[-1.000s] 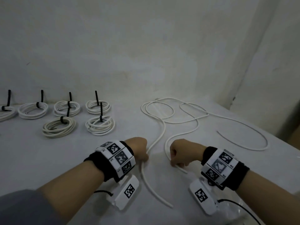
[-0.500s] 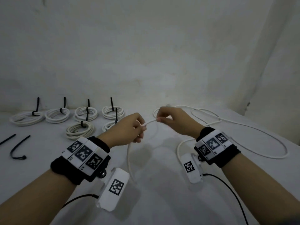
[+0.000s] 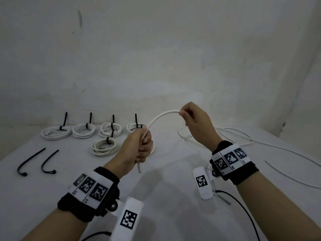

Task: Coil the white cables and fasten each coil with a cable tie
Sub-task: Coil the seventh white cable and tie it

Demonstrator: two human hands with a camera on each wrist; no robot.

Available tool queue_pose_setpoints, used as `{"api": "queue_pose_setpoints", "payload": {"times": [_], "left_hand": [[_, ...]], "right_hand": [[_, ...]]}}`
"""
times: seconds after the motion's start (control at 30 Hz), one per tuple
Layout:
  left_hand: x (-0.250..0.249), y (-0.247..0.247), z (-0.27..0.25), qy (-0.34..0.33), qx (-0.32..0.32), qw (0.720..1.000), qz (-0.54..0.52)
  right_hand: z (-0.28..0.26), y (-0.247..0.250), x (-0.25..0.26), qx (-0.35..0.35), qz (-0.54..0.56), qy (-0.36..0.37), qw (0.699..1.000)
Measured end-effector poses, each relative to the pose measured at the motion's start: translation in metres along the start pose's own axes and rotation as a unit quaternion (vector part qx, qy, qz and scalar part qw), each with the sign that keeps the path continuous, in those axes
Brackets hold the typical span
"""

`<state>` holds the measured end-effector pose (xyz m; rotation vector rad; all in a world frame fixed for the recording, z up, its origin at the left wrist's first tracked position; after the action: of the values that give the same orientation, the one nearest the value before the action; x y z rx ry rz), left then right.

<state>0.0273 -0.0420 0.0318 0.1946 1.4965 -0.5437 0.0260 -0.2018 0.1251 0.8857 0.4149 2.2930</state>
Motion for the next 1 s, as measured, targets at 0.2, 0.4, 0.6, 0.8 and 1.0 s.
{"api": "queue_pose_setpoints", "payload": {"times": [0.2, 0.4, 0.6, 0.8, 1.0], "left_hand": [[-0.010, 0.000, -0.004, -0.013, 0.011, 0.999, -0.036], [-0.041, 0.003, -0.010, -0.084, 0.011, 0.981, -0.173], [-0.086, 0.036, -0.011, -0.201, -0.040, 0.942, -0.264], [-0.088, 0.042, 0.000, -0.229, -0.048, 0.949, -0.213], [-0.068, 0.032, 0.011, -0.201, -0.040, 0.975, -0.088]], "right_hand": [[0.007, 0.014, 0.006, -0.052, 0.010, 0.006, 0.999], [-0.001, 0.002, 0.005, -0.013, 0.045, 0.008, 0.999], [-0.036, -0.051, -0.010, 0.199, -0.072, 0.047, 0.976], [-0.057, -0.092, 0.024, 0.248, -0.307, 0.228, 0.890], [-0.069, -0.082, 0.109, 0.098, -0.262, 0.414, 0.866]]}}
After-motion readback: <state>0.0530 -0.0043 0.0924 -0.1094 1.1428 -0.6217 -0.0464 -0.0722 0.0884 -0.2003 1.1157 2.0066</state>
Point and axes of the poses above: each hand's wrist, its own z-axis towards the middle knuckle, its own y-axis out of the back of the hand, x = y × z, the point moved 10 cm from there along z, towards the middle knuckle, and after that the axes turned 1 degree about x, right-handed, at the moved point
